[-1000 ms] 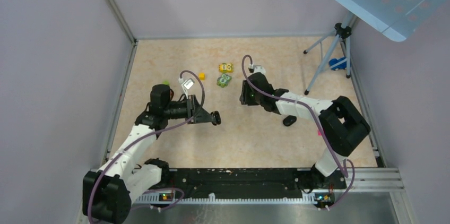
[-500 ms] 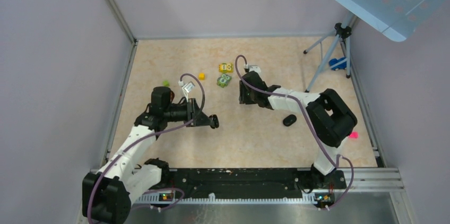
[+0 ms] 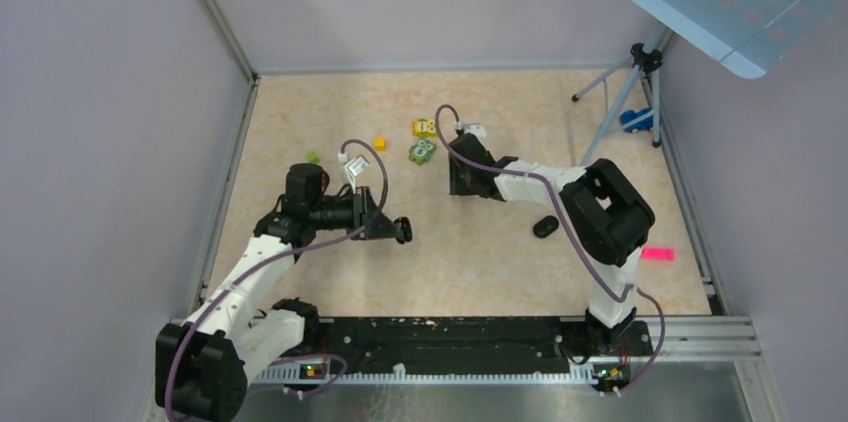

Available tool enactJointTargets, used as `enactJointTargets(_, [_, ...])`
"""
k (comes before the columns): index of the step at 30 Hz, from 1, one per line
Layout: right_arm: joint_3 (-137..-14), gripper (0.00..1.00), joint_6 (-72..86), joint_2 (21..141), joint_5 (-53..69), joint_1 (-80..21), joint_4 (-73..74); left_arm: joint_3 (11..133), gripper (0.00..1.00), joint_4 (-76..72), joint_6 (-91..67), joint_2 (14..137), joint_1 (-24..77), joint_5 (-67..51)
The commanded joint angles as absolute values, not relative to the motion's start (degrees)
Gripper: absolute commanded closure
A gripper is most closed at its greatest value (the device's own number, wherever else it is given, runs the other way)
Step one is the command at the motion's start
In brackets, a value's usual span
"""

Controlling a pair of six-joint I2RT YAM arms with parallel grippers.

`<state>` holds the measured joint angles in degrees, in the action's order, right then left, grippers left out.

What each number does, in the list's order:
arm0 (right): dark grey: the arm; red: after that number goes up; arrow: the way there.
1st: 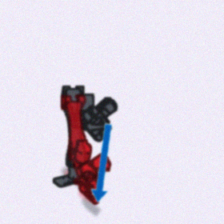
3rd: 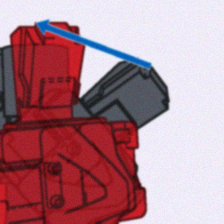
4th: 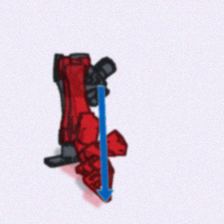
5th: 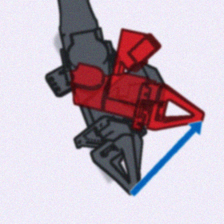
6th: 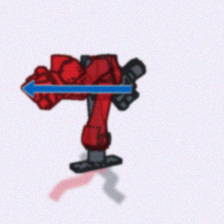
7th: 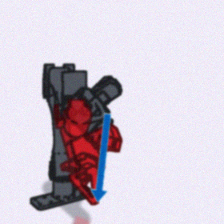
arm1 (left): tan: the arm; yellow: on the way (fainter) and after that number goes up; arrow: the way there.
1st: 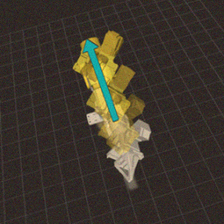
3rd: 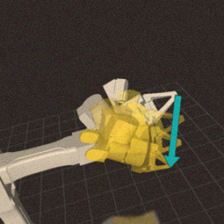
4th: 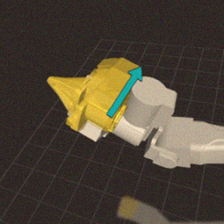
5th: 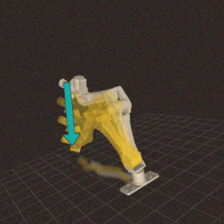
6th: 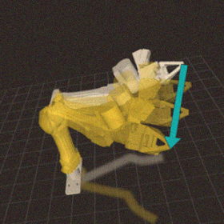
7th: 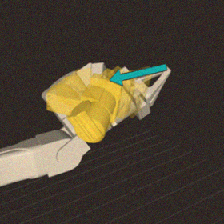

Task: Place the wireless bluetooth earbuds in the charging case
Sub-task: Move the right earbud to the center of the board.

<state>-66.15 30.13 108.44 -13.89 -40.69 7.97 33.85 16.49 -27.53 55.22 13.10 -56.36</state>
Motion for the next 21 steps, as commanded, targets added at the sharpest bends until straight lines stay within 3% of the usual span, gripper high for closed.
enactJointTargets(1, [-68.99,0.62,29.83,110.52,-14.78,-40.34,7.90,35.47,1.00,16.73,-24.90,54.83,13.10,-58.12])
enactJointTargets(6, [-67.43,0.66,31.83,110.63,-14.97,-40.34,5.98,34.88,1.00,14.78,-25.94,53.86,13.10,-59.87])
enactJointTargets(16, [-62.37,0.90,33.30,106.61,-14.42,-40.34,3.62,34.80,1.00,15.90,-24.61,55.28,13.10,-58.89])
enactJointTargets(21, [-56.44,0.91,33.49,100.09,-13.02,-40.39,1.67,35.05,1.00,13.99,-23.68,55.94,13.10,-61.94])
